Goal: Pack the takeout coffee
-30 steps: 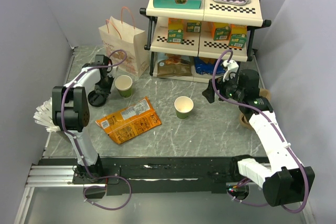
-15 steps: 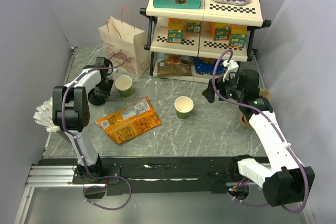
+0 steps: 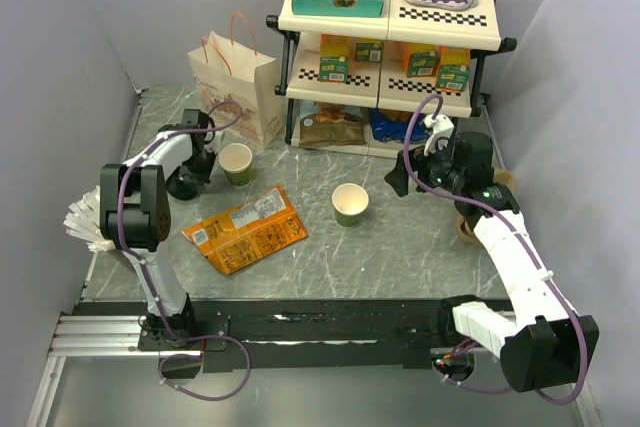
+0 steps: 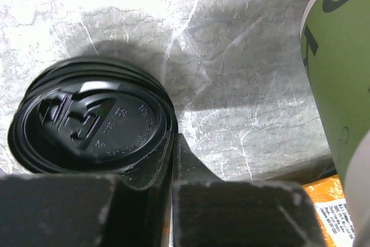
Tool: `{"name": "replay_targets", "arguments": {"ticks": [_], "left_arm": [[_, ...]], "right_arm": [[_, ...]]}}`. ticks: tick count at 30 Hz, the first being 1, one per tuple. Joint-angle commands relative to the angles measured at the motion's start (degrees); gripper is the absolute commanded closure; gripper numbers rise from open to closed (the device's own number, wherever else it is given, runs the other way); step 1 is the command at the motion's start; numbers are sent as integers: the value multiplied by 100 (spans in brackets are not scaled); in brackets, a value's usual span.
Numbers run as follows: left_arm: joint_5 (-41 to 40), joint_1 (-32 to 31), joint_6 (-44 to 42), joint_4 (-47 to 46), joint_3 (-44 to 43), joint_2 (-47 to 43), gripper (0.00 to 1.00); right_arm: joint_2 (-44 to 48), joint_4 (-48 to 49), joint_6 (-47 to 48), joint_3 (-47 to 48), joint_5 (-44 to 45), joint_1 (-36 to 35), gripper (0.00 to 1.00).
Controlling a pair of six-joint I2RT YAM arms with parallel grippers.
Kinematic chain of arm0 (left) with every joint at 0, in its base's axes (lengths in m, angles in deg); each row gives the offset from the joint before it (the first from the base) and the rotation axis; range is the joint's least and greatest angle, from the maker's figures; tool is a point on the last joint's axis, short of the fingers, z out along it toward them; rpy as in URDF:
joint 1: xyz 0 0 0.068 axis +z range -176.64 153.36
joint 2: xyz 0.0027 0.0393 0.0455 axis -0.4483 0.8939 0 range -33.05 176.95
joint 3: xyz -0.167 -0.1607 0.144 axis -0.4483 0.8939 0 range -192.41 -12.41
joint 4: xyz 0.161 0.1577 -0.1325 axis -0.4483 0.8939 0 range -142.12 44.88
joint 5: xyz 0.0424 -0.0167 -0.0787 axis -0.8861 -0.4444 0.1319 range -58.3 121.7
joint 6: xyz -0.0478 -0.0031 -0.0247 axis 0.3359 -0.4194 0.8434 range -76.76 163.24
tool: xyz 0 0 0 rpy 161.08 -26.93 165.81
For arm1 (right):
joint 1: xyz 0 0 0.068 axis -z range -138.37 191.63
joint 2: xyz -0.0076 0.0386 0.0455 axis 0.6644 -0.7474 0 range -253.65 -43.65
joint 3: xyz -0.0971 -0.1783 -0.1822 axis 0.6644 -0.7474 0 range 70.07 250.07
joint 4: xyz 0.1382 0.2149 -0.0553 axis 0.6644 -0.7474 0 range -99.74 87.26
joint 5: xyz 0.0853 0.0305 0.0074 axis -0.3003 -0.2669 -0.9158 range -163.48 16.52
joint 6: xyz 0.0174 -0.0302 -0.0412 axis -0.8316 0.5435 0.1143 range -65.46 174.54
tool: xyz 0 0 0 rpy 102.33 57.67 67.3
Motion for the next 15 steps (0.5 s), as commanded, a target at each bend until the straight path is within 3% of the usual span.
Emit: {"name": "replay_targets", "arguments": {"ticks": [1, 15], "left_arm": [[-42, -20, -8, 15, -56, -134, 99], [-51, 42, -351, 428, -372, -1101, 99]], "right_arm": [[-76, 174, 43, 113, -59, -29, 0], [-200, 218, -19, 183, -94, -29, 0]]}}
